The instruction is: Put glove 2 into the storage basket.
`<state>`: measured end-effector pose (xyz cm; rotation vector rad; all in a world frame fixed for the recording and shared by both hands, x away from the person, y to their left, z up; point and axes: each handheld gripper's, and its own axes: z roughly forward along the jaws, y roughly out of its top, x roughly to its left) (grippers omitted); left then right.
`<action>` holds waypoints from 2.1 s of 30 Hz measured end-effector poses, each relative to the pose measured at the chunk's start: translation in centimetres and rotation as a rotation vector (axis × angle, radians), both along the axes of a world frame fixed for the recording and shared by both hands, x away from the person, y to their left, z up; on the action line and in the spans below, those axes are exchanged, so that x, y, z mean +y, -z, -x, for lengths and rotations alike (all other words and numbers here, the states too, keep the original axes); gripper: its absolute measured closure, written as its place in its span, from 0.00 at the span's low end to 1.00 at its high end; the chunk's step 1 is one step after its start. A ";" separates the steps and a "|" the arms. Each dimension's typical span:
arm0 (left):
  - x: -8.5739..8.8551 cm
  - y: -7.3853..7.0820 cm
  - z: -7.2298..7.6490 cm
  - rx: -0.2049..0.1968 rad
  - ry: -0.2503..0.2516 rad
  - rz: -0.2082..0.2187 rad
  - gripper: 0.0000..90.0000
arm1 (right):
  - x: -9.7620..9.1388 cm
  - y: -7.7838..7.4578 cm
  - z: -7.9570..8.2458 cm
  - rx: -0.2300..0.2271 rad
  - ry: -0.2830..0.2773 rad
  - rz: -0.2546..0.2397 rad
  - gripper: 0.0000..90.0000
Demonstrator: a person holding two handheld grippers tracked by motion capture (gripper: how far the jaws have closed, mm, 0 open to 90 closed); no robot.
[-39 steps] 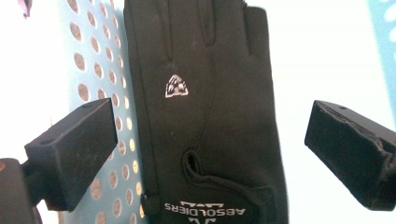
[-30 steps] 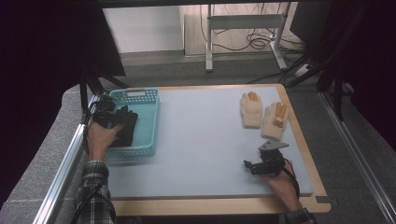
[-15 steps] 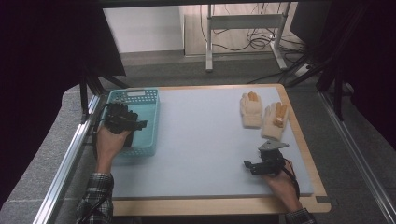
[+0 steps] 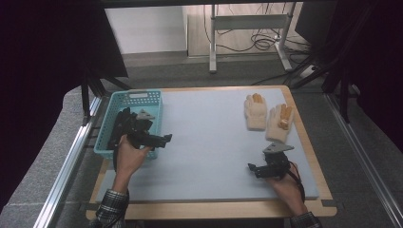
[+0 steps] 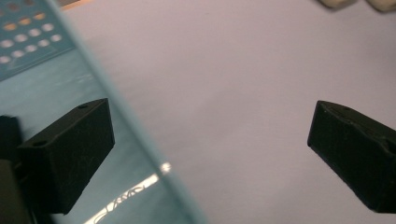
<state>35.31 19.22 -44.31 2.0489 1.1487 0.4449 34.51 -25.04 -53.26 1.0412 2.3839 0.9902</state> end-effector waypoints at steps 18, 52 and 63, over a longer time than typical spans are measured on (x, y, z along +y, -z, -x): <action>-6.3 5.9 5.0 -0.054 0.143 -0.010 0.01 | 0.0 0.0 0.0 0.001 -0.002 0.007 0.14; -6.0 10.7 5.9 0.047 0.100 -0.045 0.01 | -0.8 -2.2 -2.6 0.006 0.062 -0.058 0.26; -5.9 10.6 5.9 0.047 0.103 -0.049 0.01 | -1.0 -5.0 -9.3 -0.054 0.080 -0.043 0.48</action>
